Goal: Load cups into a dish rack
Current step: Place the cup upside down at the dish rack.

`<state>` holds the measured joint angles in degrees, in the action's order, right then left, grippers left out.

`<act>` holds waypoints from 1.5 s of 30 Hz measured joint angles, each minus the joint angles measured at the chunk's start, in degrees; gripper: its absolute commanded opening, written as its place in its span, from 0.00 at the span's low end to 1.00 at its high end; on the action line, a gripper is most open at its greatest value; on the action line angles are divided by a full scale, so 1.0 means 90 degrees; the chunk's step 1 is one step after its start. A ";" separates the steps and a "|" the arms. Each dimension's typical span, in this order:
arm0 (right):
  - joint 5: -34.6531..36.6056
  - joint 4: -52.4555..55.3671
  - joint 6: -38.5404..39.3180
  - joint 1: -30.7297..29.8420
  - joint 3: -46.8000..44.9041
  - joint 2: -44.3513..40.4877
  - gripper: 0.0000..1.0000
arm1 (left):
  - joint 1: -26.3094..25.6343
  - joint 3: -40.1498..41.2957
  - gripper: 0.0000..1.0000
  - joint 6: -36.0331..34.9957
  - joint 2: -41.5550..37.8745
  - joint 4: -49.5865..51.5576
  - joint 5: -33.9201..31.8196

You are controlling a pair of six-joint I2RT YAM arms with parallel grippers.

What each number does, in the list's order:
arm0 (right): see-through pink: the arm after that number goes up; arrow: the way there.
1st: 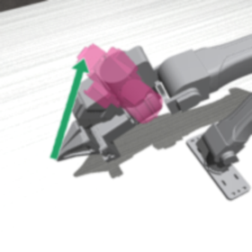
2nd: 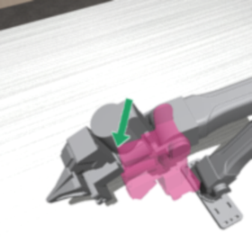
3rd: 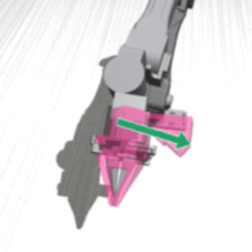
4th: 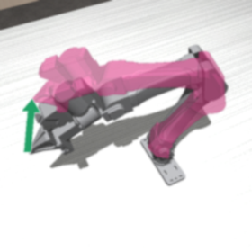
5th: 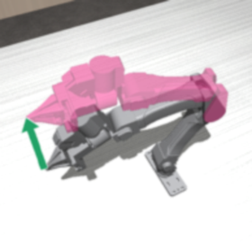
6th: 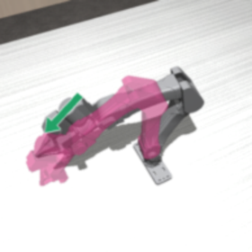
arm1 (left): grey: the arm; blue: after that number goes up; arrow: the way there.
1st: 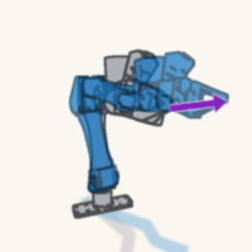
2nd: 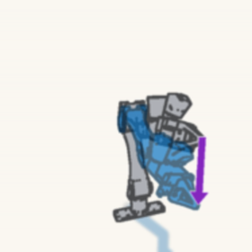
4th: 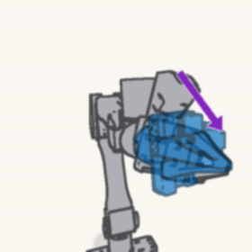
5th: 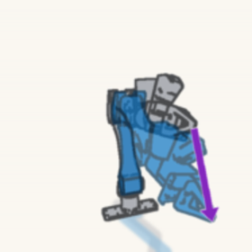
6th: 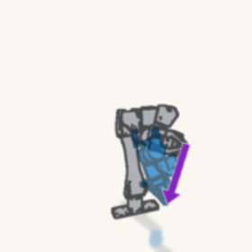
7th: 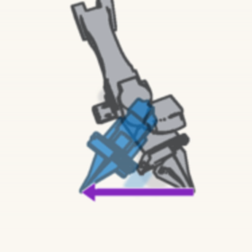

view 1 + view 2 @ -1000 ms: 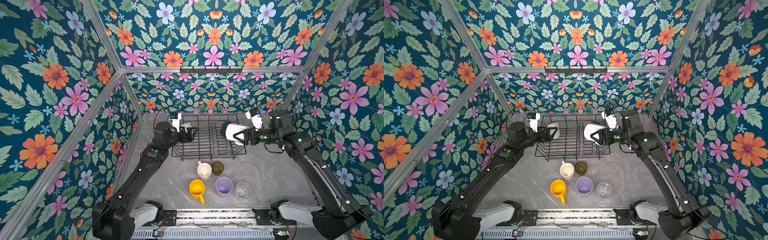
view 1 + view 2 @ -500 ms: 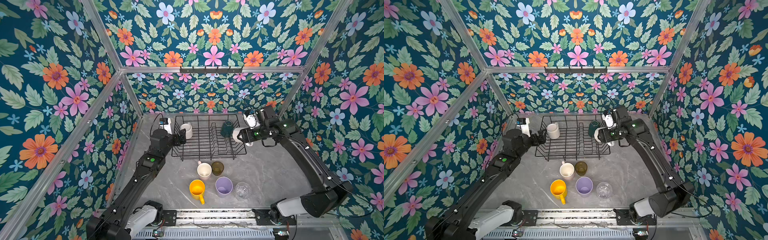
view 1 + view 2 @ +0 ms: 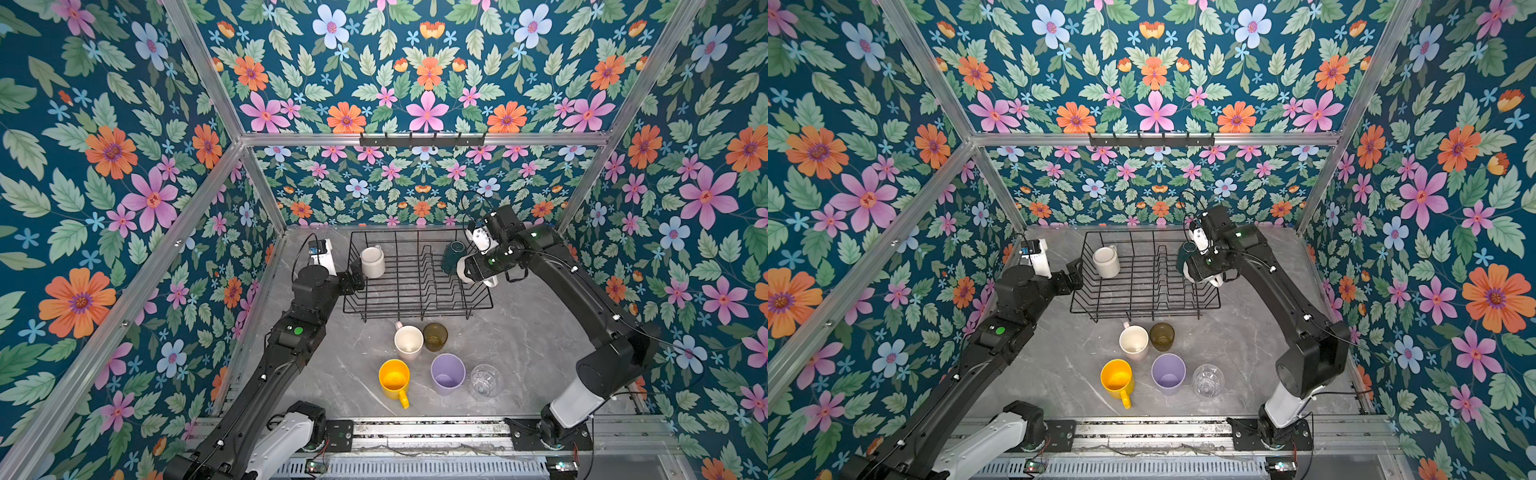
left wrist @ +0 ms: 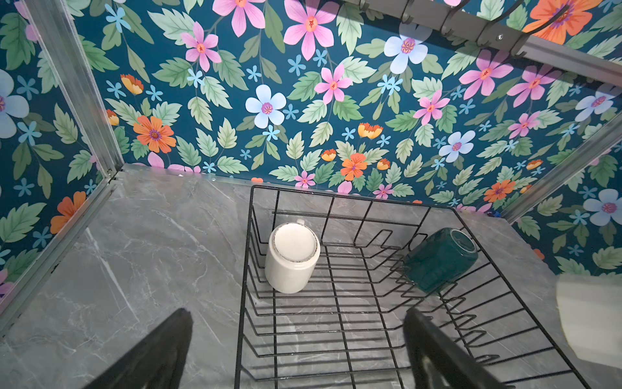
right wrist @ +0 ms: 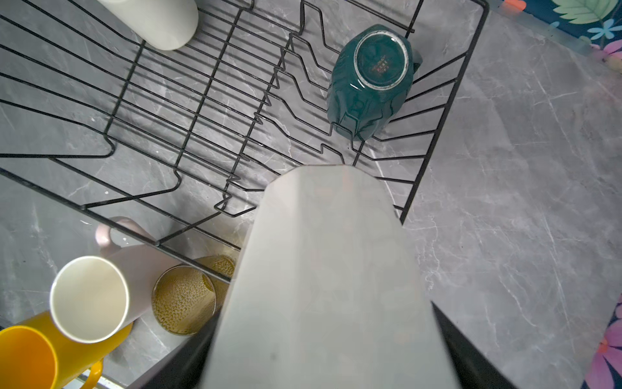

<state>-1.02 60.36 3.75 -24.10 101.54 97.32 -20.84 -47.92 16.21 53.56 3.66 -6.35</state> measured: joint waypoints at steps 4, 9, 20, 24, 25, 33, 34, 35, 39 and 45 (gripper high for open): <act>0.0102 0.0034 0.0172 -0.0073 0.0121 0.0420 0.00 | 0.0000 0.0019 0.99 -0.0002 -0.0061 0.0027 -0.0073; 0.0182 0.0109 0.0389 -0.0085 0.0306 0.0733 0.00 | 0.0000 0.0090 0.99 -0.0002 -0.0187 0.0049 -0.0119; 0.0231 0.0219 0.0605 -0.0131 0.0444 0.1239 0.00 | 0.0007 0.0143 0.99 -0.0012 -0.0357 0.0146 -0.0175; 0.0248 0.0219 0.0644 -0.0158 0.0510 0.1409 0.00 | 0.0007 0.0168 0.99 -0.0022 -0.0401 0.0168 -0.0182; 0.0248 0.0216 0.0646 -0.0160 0.0532 0.1460 0.00 | 0.0007 0.0177 0.99 -0.0022 -0.0408 0.0172 -0.0182; 0.0223 0.0279 0.0648 -0.0221 0.0661 0.1851 0.00 | 0.0007 0.0180 0.99 -0.0022 -0.0444 0.0262 -0.0219; 0.0223 0.0287 0.0646 -0.0226 0.0670 0.1892 0.00 | 0.0007 0.0180 0.99 -0.0022 -0.0444 0.0265 -0.0231; 0.0219 0.0294 0.0646 -0.0231 0.0687 0.1928 0.00 | 0.0007 0.0180 0.99 -0.0022 -0.0452 0.0267 -0.0233; 0.0202 0.0321 0.0646 -0.0255 0.0748 0.2093 0.00 | 0.0007 0.0180 0.99 -0.0019 -0.0478 0.0270 -0.0277; 0.0180 0.0359 0.0641 -0.0270 0.0809 0.2314 0.00 | 0.0007 0.0180 0.99 -0.0019 -0.0478 0.0311 -0.0279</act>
<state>0.60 63.59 9.52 -26.52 108.81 118.15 -20.78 -46.30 16.03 49.25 6.46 -8.86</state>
